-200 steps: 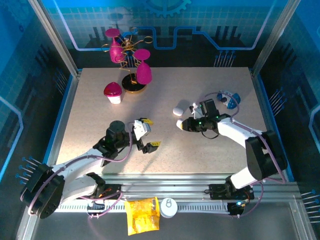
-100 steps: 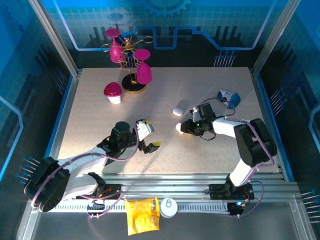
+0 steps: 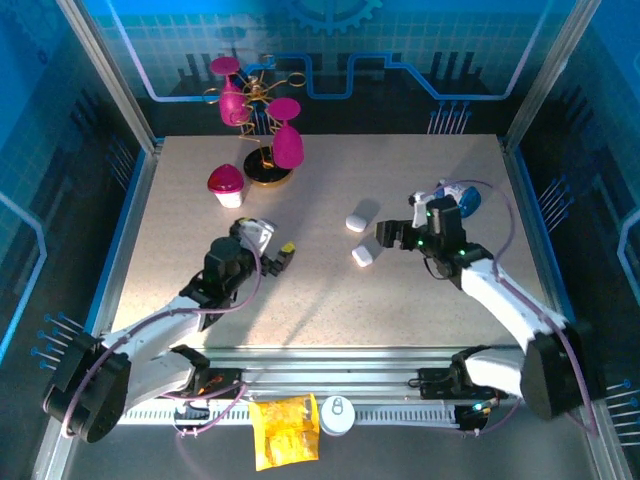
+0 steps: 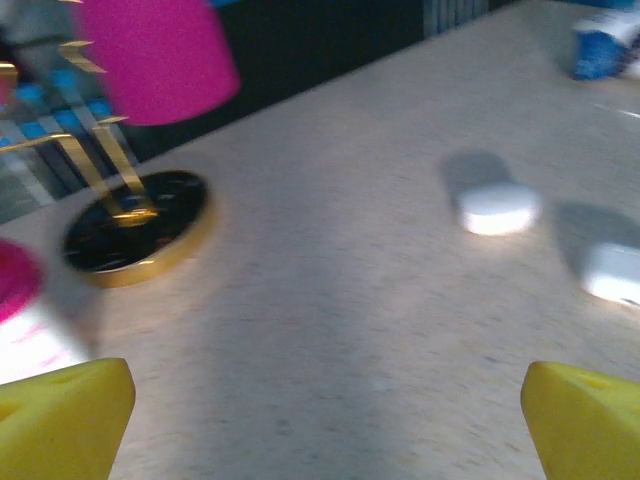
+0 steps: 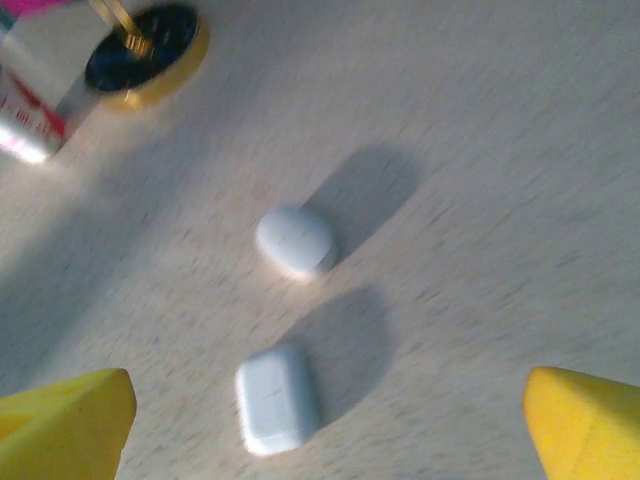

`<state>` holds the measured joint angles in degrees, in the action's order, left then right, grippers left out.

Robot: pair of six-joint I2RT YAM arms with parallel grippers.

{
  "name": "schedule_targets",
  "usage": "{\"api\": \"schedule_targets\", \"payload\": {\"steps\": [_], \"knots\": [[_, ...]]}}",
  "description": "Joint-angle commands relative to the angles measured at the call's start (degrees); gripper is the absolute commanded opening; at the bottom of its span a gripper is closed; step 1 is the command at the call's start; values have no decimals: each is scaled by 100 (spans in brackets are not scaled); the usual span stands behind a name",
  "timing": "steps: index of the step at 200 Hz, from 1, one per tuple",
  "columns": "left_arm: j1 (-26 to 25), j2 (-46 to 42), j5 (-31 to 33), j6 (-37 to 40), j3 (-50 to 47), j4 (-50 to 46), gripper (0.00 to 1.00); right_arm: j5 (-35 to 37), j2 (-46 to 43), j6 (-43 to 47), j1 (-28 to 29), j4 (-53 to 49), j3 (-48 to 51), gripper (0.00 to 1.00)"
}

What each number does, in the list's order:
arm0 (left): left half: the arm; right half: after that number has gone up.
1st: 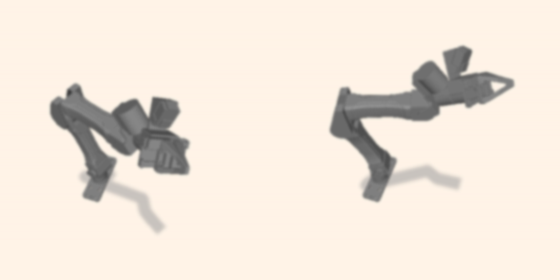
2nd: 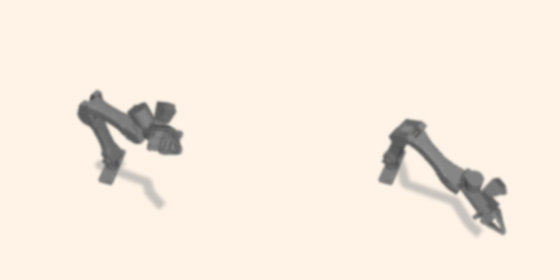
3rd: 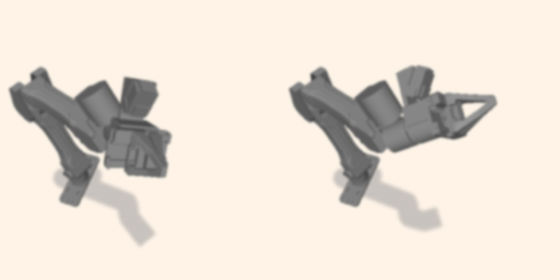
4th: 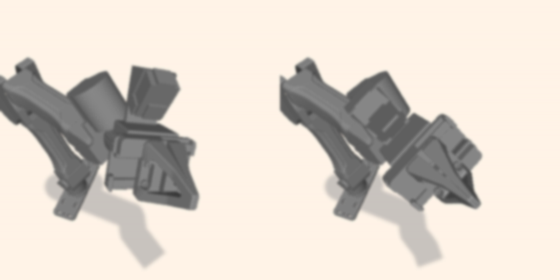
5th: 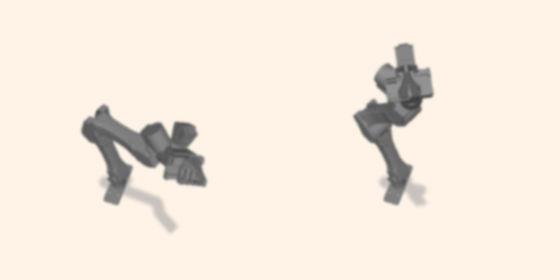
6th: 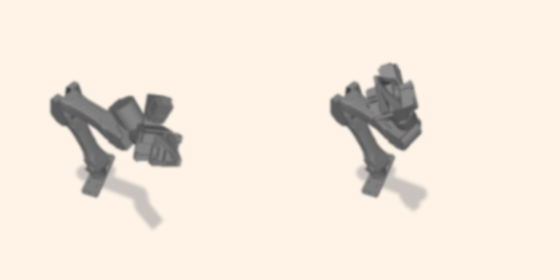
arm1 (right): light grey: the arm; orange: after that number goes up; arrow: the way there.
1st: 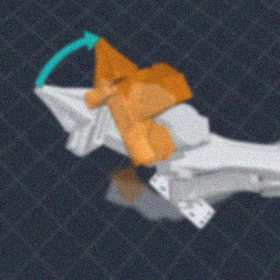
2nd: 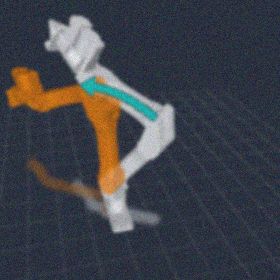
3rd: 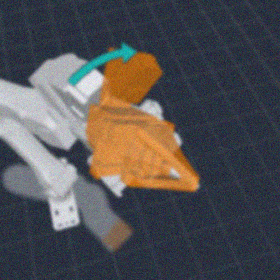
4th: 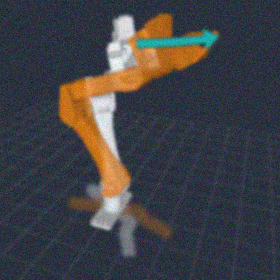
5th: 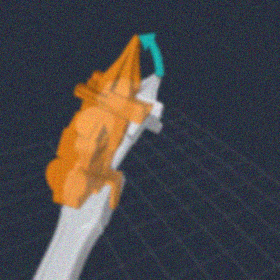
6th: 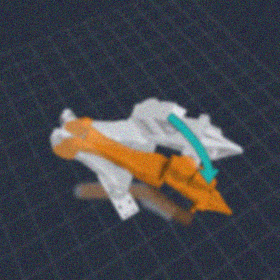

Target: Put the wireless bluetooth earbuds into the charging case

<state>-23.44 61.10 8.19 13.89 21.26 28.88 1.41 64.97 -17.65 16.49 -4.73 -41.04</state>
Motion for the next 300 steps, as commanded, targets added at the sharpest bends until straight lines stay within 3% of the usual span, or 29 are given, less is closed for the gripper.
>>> {"api": "schedule_targets", "payload": {"steps": [1, 12, 38, 82, 108, 133, 143, 172, 300], "knots": [[558, 15, 629, -388, -339, 454, 99, 1475, -632, 1156, -244, 263, 482, 100], [868, 186, 530, -505, -434, 692, 99, 1703, -875, 1406, -436, 787, 866, 100], [1381, 832, 225, -705, -525, 1390, 99, 1385, -876, 1501, -951, 2236, 1640, 100], [1846, 2044, -224, -881, -261, 2389, 99, 876, 654, 1673, -1150, 4694, 2091, 100], [2106, 2861, -315, -1088, -192, 3086, 99, 617, 1547, 1715, -1269, 5004, 1860, 100], [2124, 2803, -257, -1166, -72, 2728, 99, 294, 2404, 1772, -1311, 6256, 2092, 100], [2147, 2797, 78, -1326, 45, 2471, 99, 182, 2260, 1765, -1352, 5868, 2038, 100], [2244, 2790, 135, -1452, 15, 2522, 99, 326, 2341, 1643, -1392, 5800, 1931, 100], [2239, 2793, -133, -1380, 79, 2414, 99, 423, 2304, 1661, -1360, 6012, 2064, 100]]}}
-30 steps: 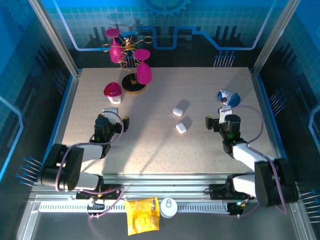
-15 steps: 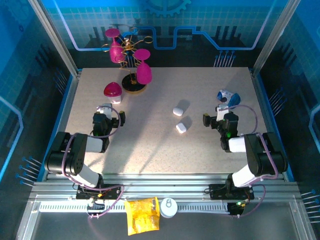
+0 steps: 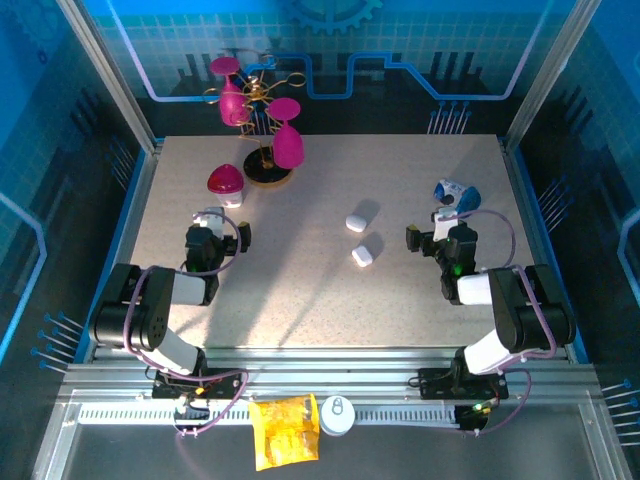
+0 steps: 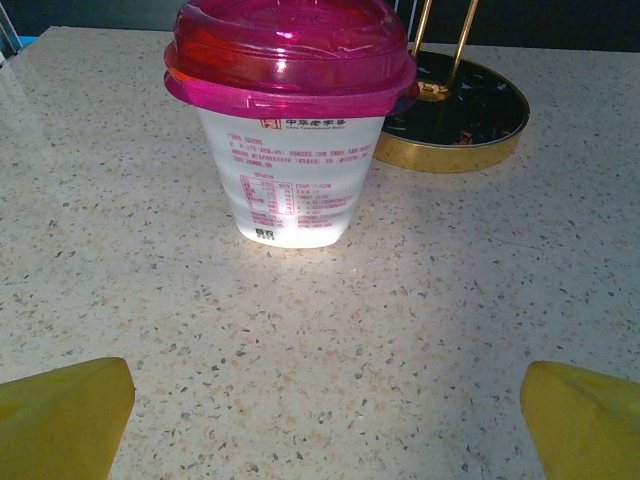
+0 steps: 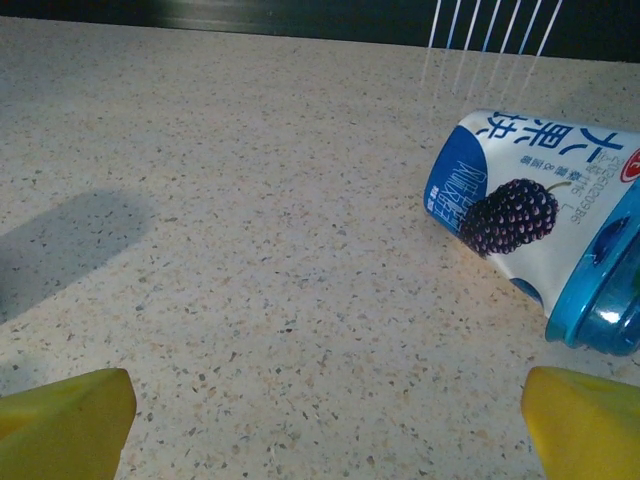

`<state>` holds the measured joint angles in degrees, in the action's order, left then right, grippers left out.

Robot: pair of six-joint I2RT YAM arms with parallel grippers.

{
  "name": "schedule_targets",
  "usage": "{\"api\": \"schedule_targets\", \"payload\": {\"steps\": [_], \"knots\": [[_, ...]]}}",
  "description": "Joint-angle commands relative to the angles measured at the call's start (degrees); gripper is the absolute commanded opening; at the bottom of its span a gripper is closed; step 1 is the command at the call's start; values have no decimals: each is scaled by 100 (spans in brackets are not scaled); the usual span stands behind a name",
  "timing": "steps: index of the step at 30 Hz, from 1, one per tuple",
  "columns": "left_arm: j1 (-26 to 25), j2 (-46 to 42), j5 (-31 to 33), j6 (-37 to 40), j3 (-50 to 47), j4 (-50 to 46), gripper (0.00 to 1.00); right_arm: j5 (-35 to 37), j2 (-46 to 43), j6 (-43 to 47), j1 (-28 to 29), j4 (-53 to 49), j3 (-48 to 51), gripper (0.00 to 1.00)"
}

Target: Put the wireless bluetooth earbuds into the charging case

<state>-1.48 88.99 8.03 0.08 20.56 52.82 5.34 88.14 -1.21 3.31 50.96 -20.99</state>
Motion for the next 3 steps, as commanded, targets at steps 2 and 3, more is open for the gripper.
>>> {"api": "schedule_targets", "payload": {"steps": [2, 3], "knots": [[42, 5, -117, 7, 134, 32, 99, 84, -9, 16, -36, 621, 162, 100], [42, 4, -124, 15, 129, 44, 99, 159, 1, 1, -38, 897, 298, 100]]}}
